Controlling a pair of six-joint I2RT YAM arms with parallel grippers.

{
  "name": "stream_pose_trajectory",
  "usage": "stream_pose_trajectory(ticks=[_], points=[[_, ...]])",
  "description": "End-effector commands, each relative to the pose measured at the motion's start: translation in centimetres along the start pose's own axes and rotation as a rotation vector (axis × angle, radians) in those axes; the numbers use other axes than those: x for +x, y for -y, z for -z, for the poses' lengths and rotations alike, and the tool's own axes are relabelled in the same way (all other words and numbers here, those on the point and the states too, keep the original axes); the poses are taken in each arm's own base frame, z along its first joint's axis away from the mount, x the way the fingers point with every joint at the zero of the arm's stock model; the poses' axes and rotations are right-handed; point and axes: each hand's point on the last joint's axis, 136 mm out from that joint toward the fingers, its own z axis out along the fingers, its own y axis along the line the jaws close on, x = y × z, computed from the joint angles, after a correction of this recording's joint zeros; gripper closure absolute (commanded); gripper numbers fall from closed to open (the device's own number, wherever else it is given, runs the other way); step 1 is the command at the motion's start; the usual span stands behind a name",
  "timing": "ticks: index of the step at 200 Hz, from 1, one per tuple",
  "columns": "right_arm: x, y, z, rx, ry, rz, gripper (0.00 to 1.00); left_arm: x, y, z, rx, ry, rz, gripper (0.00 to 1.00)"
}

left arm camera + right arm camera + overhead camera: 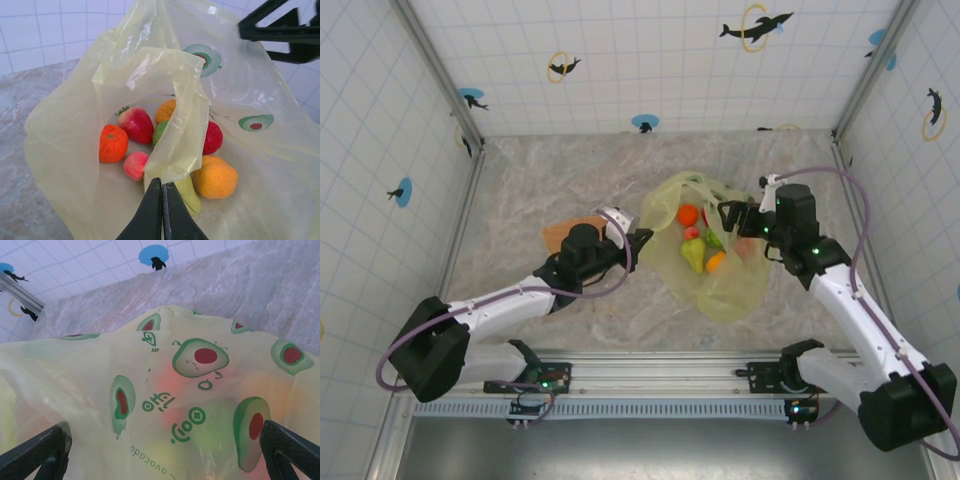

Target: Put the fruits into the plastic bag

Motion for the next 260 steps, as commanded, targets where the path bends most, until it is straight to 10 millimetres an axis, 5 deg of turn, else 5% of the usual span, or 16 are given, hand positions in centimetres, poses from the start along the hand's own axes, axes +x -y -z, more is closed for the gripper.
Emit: stream_pose_trajectory(ticks=[1, 57, 97, 170, 222, 260], points=[[2.4, -0.7, 1.0, 0.004, -0.054, 0.067, 0.02, -0.3, -0.9, 0.3, -0.055, 0.002, 0.042, 1.00], [9.4, -3.2, 4.8, 0.106, -0.148, 0.207, 0.04, 0.1, -1.7, 0.5, -0.098, -0.014, 0.038, 1.00], [12.6, -4.3, 5.2, 0.191, -0.119, 0.327, 0.01, 0.2, -2.2, 0.5, -0.127, -0.017, 0.030, 1.00], [13.7, -0.1, 3.4, 0.461, -0.176, 0.459, 0.03, -0.4, -2.0, 0.1, -0.116, -0.018, 0.041, 1.00], [16.4, 2.2, 3.2, 0.434, -0.374, 0.411, 0.54, -0.5, -2.5, -0.2, -0.150, -0.051, 0.064, 1.00], [13.1, 2.4, 3.6, 0.404, -0.358, 0.343, 0.94, -2.0, -2.3, 0.0, -0.159, -0.048, 0.109, 1.00]])
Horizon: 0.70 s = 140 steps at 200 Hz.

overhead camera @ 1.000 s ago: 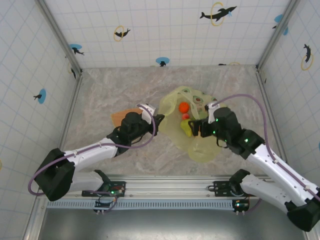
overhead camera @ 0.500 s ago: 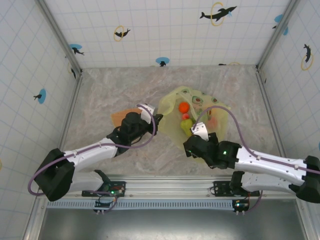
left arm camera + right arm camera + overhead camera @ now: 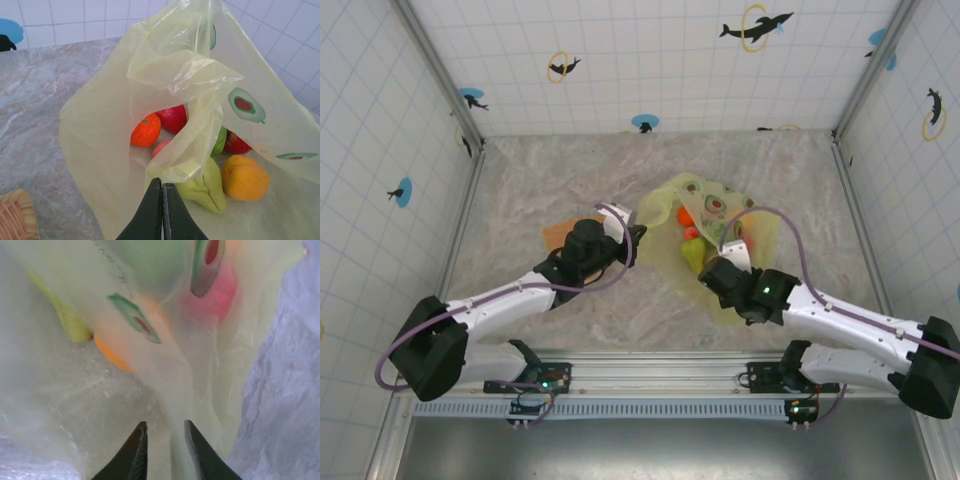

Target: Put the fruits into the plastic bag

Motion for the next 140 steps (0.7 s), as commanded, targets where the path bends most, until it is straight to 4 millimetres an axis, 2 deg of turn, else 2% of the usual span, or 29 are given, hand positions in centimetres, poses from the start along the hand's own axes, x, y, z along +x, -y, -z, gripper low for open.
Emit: stream_pose_trajectory(ticks=[1, 9, 39, 57, 93, 101, 105, 140], points=[[-1.8, 0.7, 1.3, -0.059, 0.008, -0.025, 0.95, -1.9, 0.0, 0.3, -0.015, 0.015, 0.044, 1.00], [-3.0, 0.8, 1.7, -0.085, 0.023, -0.049, 1.00, -2.7, 0.2, 0.5, -0.009, 0.024, 0.077, 1.00], [-8.1, 1.0, 3.5, -0.221, 0.094, -0.128, 1.00, -5.6, 0.7, 1.1, -0.009, 0.052, 0.090, 1.00], [-11.3, 1.8, 4.8, -0.269, 0.147, -0.162, 1.00, -7.4, 0.3, 1.4, -0.014, 0.072, 0.119, 1.00], [-17.5, 4.9, 7.6, -0.292, 0.278, -0.240, 1.00, -11.0, -1.5, 1.6, -0.009, 0.118, 0.201, 1.00], [-18.7, 5.6, 8.0, -0.294, 0.305, -0.255, 1.00, -10.9, -2.1, 1.3, -0.015, 0.110, 0.209, 1.00], [-19.3, 5.9, 8.2, -0.292, 0.316, -0.262, 1.00, -12.5, -2.1, 1.5, -0.010, 0.137, 0.205, 1.00], [-24.7, 8.8, 9.8, -0.292, 0.404, -0.316, 1.00, -16.0, -4.9, 1.0, -0.032, 0.186, 0.249, 1.00]])
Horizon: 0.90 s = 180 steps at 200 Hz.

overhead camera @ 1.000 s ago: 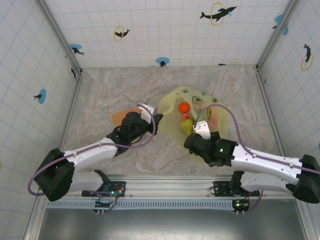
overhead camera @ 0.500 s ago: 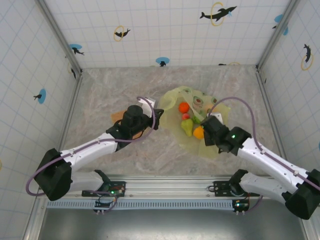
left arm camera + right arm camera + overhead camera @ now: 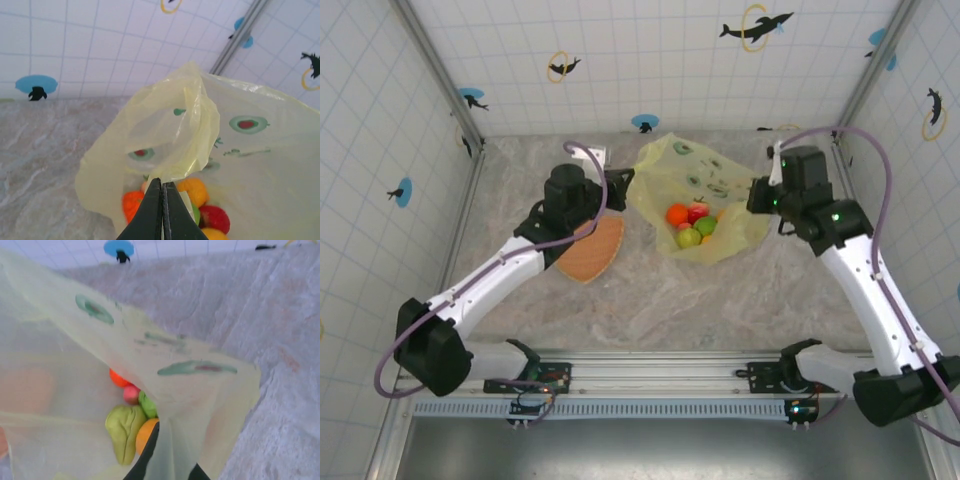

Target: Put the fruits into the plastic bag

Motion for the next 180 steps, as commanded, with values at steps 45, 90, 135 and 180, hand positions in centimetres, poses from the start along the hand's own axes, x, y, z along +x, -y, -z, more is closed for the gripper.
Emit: stream_pose_trajectory(ticks=[45, 90, 135, 180], points=[[-11.0, 1.2, 1.2, -0.070, 0.210, -0.083, 1.00, -5.9, -2.8, -2.1, -0.056, 0.085, 0.053, 1.00], [-10.1, 2.7, -2.0, -0.088, 0.184, -0.149, 1.00, -5.2, -3.6, -4.4, -0.065, 0.059, 0.052, 1.00], [-5.5, 5.3, -6.6, -0.061, 0.077, -0.200, 1.00, -3.7, -4.0, -6.2, -0.044, 0.021, 0.057, 1.00], [-2.6, 8.6, -9.5, 0.014, 0.016, -0.240, 1.00, -1.7, -5.4, -8.2, -0.060, -0.016, 0.078, 1.00]])
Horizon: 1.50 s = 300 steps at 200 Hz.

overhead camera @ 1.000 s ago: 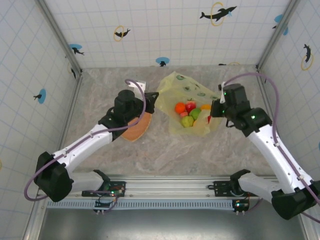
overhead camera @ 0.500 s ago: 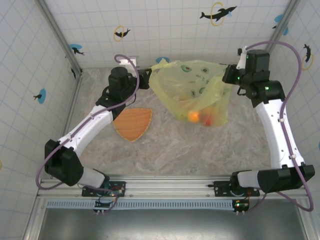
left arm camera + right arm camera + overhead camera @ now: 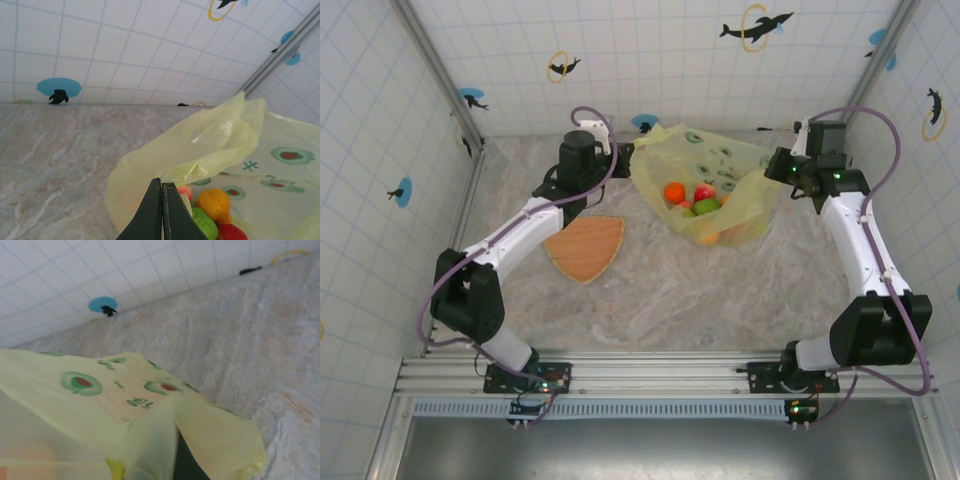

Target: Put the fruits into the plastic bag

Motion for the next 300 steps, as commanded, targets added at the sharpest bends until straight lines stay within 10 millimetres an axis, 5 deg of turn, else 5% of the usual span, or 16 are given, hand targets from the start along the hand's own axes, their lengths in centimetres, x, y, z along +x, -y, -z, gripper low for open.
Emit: stream_pose_trajectory(ticks=[1, 27, 53, 107, 156, 185, 217, 253, 300], points=[[-0.5, 1.0, -0.9, 0.011, 0.031, -0.010, 1.00, -0.9, 0.5, -1.0, 0.031, 0.023, 0.001, 1.00], [-0.7, 1.3, -1.2, 0.019, 0.034, -0.015, 0.98, -0.9, 0.8, -1.5, 0.050, 0.018, 0.008, 1.00], [-2.0, -0.4, 0.2, -0.054, 0.074, -0.003, 0.87, -1.6, 1.7, -0.7, 0.078, 0.033, 0.001, 0.82], [-4.8, -5.2, 6.6, -0.256, 0.235, 0.028, 0.51, -2.6, 3.3, 4.3, 0.129, 0.113, -0.021, 0.26], [-6.5, -6.1, 11.7, -0.258, 0.367, 0.067, 0.36, -1.4, 2.8, 9.1, 0.083, 0.138, -0.059, 0.09], [-5.3, -3.0, 11.9, -0.102, 0.405, 0.078, 0.23, 1.2, -0.8, 12.1, -0.079, 0.170, -0.082, 0.06], [-1.1, 3.1, 9.8, 0.126, 0.407, 0.045, 0.01, 5.5, -8.3, 16.1, -0.409, 0.241, -0.060, 0.02], [5.0, 8.7, 7.5, 0.302, 0.405, -0.005, 0.00, 10.5, -15.9, 21.0, -0.739, 0.312, -0.027, 0.02], [13.5, 13.8, 3.8, 0.425, 0.345, -0.057, 0.00, 15.3, -20.9, 23.6, -0.932, 0.281, -0.141, 0.02]])
